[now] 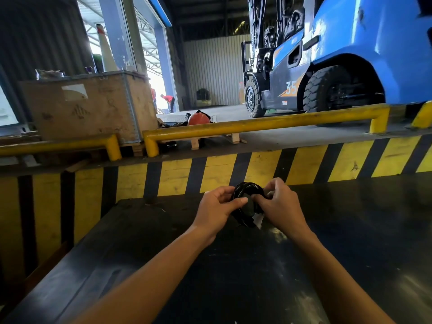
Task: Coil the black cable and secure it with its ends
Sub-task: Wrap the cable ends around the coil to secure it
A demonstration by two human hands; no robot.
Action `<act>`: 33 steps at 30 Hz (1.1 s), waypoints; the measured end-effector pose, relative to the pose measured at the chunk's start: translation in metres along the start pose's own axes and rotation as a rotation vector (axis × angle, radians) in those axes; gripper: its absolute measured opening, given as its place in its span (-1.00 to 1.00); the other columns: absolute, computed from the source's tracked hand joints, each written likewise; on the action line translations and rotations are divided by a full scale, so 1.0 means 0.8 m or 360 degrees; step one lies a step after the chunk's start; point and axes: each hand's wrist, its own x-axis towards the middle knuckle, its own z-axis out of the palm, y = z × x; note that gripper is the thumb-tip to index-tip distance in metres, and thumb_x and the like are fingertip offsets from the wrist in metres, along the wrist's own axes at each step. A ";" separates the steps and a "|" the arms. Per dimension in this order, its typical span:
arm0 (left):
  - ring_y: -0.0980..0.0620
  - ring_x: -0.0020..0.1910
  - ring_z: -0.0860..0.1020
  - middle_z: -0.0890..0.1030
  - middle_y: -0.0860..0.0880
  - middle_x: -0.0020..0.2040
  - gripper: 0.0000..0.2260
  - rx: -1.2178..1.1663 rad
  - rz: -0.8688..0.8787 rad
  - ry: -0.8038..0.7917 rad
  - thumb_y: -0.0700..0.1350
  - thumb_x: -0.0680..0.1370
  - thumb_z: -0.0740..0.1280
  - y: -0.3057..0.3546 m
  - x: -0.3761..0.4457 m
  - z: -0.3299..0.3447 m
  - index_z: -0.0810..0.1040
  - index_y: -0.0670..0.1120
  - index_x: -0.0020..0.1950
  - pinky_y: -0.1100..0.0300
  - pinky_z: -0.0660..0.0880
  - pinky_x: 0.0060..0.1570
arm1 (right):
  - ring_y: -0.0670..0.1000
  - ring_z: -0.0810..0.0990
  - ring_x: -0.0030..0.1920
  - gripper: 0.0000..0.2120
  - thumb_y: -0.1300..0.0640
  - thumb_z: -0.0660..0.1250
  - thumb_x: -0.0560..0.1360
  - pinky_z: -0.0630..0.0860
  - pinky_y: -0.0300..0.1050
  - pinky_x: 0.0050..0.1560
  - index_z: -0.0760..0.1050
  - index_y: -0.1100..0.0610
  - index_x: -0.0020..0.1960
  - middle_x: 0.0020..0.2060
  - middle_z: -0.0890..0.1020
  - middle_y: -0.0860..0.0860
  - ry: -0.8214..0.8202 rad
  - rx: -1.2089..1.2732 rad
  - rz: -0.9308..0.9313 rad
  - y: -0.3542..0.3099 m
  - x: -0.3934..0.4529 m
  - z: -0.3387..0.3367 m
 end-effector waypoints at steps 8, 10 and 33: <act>0.08 0.07 0.64 0.67 -0.06 0.10 -0.64 0.0031 0.0059 0.0093 -0.18 0.47 0.42 -0.006 0.001 0.008 0.49 -0.11 0.26 0.12 0.57 0.10 | -0.07 0.62 -0.13 -0.86 0.20 0.32 0.50 0.51 -0.29 -0.25 0.57 0.13 0.05 -0.12 0.63 -0.01 -0.0250 0.0433 -0.0048 0.001 -0.006 -0.005; 0.06 0.09 0.63 0.66 -0.08 0.13 -0.58 -0.0008 0.0003 0.0067 -0.18 0.47 0.42 -0.006 0.003 0.006 0.44 -0.13 0.30 0.09 0.56 0.14 | -0.07 0.61 -0.08 -0.82 0.24 0.29 0.51 0.53 -0.27 -0.22 0.54 0.15 0.09 -0.06 0.62 0.01 -0.0327 0.0511 -0.0053 0.003 -0.007 -0.009; 0.21 0.10 0.57 0.63 0.08 0.12 -0.55 0.0491 0.0134 -0.0365 -0.24 0.47 0.42 -0.001 0.009 -0.006 0.49 0.03 0.32 0.22 0.50 0.18 | -0.11 0.66 -0.15 -0.85 0.19 0.33 0.48 0.58 -0.24 -0.13 0.56 0.10 0.05 -0.13 0.66 0.00 -0.0689 0.0062 -0.0182 0.011 -0.001 -0.046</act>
